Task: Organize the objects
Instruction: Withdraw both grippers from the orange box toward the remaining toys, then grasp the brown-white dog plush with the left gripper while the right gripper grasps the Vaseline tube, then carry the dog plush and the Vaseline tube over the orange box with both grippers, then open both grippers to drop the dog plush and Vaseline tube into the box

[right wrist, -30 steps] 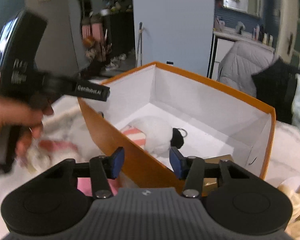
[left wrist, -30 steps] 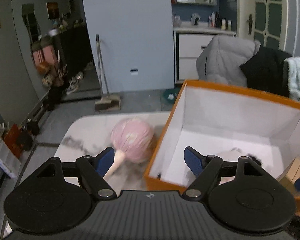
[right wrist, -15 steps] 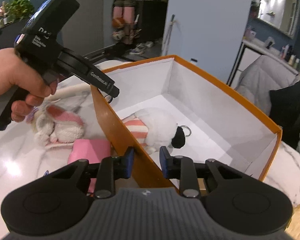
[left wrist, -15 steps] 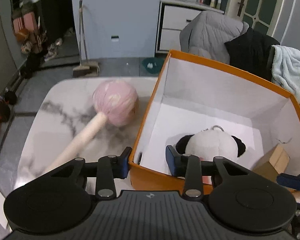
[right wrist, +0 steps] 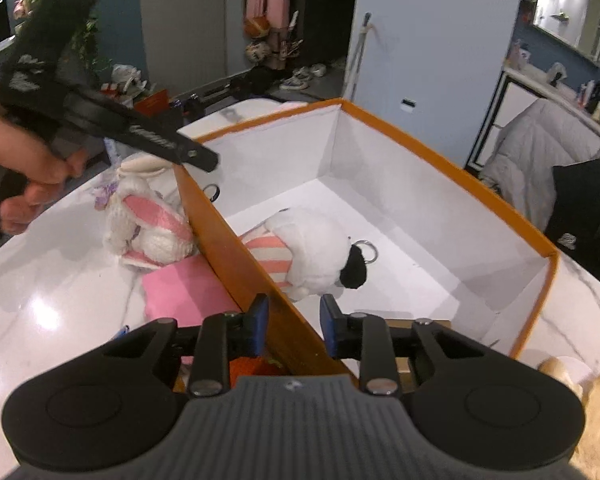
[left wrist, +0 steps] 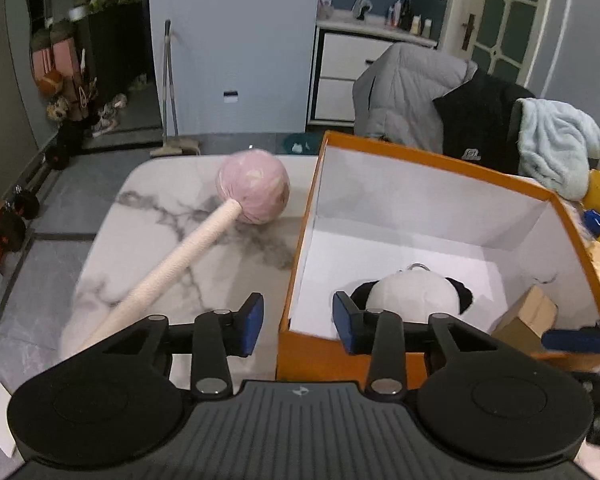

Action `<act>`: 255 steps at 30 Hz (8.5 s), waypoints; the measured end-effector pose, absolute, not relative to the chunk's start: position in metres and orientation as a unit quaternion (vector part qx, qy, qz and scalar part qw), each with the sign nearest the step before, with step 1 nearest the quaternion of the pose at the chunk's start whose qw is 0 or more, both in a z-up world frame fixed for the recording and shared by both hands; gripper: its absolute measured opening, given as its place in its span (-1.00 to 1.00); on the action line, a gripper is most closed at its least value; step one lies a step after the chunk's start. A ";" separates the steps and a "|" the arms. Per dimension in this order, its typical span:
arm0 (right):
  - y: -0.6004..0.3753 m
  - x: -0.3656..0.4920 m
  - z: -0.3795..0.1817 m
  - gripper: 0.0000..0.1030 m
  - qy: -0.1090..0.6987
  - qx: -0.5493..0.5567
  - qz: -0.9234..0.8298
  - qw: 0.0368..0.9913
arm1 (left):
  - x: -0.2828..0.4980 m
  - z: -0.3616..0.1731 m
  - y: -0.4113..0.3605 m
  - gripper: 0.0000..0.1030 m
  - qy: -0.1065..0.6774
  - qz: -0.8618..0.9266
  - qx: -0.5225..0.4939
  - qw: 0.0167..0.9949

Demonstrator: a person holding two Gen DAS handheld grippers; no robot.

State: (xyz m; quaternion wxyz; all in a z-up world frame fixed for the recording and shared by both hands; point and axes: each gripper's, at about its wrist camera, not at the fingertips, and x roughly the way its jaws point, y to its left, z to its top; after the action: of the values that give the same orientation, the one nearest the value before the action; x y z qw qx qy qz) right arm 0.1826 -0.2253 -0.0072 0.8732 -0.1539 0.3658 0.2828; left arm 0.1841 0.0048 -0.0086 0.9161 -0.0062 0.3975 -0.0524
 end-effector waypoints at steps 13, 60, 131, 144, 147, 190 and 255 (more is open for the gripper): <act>-0.227 0.117 0.038 -0.07 0.330 -0.113 0.223 0.911 | 0.079 0.033 -0.004 0.50 0.348 -0.137 0.037 0.927; -0.274 0.067 -0.096 0.53 0.525 0.073 0.098 0.842 | 0.055 -0.057 -0.073 0.67 0.336 -0.244 0.063 0.908; -0.253 0.052 -0.007 0.00 0.468 -0.092 0.186 0.859 | 0.033 -0.018 -0.032 0.33 0.404 -0.319 0.062 0.855; -0.237 0.109 0.067 0.00 0.391 -0.073 0.183 0.899 | 0.099 0.044 -0.032 0.34 0.328 -0.273 0.009 0.904; -0.234 0.131 0.077 0.00 0.380 -0.068 0.175 0.906 | 0.125 0.052 -0.037 0.34 0.317 -0.246 -0.002 0.916; -0.236 0.276 -0.038 0.02 0.449 -0.013 0.122 0.885 | 0.249 -0.032 -0.067 0.42 0.384 -0.124 0.098 0.910; -0.248 0.175 0.049 0.24 0.358 -0.044 0.123 0.925 | 0.158 0.041 -0.002 0.61 0.316 -0.098 0.091 0.939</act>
State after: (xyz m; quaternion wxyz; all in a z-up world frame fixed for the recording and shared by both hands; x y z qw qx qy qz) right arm 0.1751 -0.2476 0.0492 0.9245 -0.0436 0.3582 0.1227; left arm 0.1578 -0.0017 0.0410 0.9393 0.0914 0.3158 -0.0979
